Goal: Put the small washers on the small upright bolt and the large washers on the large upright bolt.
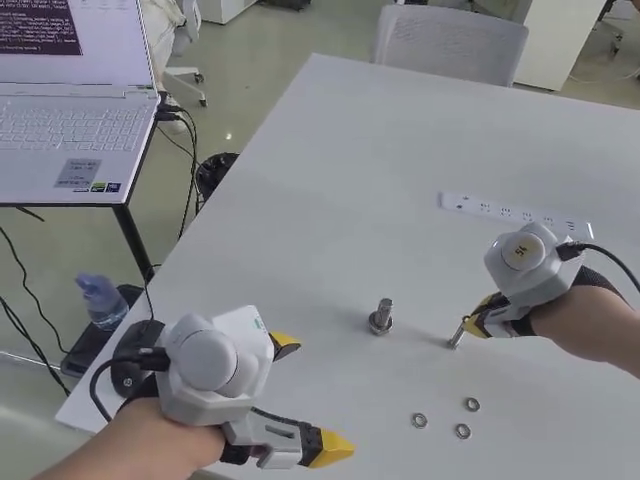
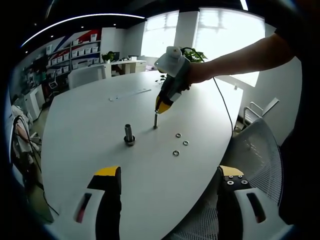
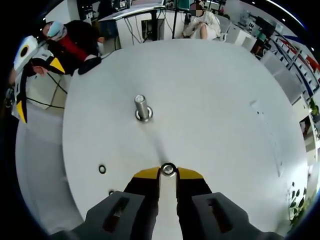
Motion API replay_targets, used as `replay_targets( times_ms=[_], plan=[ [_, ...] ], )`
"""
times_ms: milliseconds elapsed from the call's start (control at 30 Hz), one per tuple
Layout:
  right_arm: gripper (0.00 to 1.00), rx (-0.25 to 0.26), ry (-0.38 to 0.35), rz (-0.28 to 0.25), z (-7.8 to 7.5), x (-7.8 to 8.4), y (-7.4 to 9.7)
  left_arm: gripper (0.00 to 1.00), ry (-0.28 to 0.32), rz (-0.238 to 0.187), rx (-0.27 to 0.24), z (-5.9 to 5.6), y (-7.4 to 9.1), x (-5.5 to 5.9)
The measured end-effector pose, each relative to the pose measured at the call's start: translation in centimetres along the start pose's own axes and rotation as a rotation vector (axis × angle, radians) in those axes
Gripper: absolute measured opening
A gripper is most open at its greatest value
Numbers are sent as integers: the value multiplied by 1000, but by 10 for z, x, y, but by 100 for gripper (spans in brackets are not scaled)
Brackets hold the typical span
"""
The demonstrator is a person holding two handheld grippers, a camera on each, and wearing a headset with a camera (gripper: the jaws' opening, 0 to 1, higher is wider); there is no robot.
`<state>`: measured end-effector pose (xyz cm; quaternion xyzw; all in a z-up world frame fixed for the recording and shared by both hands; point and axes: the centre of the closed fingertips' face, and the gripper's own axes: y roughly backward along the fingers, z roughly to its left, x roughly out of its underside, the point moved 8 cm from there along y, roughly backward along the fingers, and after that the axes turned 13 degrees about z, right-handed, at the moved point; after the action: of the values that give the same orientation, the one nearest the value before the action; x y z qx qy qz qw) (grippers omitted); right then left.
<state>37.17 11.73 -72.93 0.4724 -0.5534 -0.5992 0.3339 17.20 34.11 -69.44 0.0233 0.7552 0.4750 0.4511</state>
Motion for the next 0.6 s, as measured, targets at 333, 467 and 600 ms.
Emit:
replay_targets(
  times_ms=[333, 467, 600],
  plan=[
    [12, -4, 1, 15, 0, 0, -2, 77, 11, 3, 5, 1, -2, 2],
    [12, -8, 2, 18, 0, 0, -3, 77, 14, -1, 7, 1, -2, 2],
    [12, -8, 5, 21, -1, -1, -4, 77, 15, -1, 7, 2, -3, 2]
  ],
)
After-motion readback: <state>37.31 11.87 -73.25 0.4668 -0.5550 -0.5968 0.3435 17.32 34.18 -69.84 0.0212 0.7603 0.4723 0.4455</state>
